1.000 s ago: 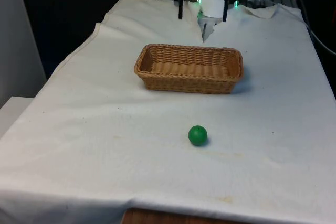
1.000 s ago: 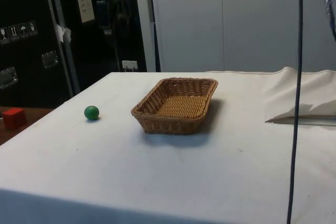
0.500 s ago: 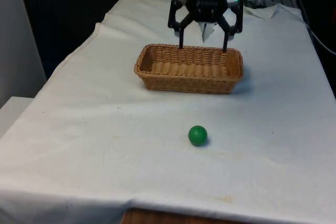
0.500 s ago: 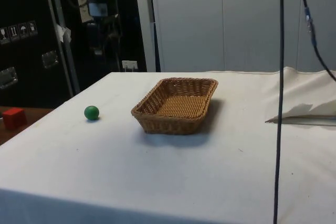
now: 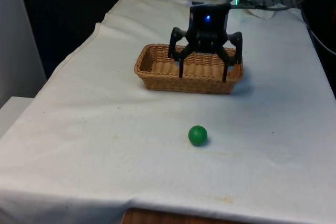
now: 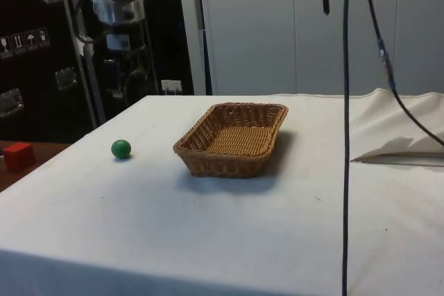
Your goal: Pick up the ball and place it into the basket.
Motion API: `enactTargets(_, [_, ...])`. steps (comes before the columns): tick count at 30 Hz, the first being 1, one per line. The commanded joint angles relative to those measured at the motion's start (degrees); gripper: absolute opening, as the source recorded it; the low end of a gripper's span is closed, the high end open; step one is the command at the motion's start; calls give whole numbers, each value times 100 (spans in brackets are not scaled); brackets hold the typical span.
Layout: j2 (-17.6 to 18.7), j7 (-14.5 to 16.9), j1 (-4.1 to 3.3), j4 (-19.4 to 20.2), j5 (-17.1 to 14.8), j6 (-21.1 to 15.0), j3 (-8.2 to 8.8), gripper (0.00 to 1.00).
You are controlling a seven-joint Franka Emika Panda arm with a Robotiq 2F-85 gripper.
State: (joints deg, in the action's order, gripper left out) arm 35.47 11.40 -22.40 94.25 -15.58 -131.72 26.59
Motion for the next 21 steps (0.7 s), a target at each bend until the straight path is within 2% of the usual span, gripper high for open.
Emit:
enactTargets(1, [46,52,6,-34,-63,-11,17,100])
enactTargets(2, [126,218,86,-126,-252,-34,-17,100])
enactTargets(9, [498,539,109,-413,-705,-126,29,100])
enactTargets(10, [458,510,52,-361,-670,-103,92,100])
enactTargets(11, [556,556,109,-453,-745,-132,34,100])
enactTargets(18, [1071,630,132,-894,-980,-160,40,100])
enactTargets(19, [1014,590,80,-831,-928,-138,92,100])
enactTargets(20, [1129,636,132,-945,-1003,-160,40,100])
enactTargets(21, [1203,642,138,-997,-1037,-166,40,100])
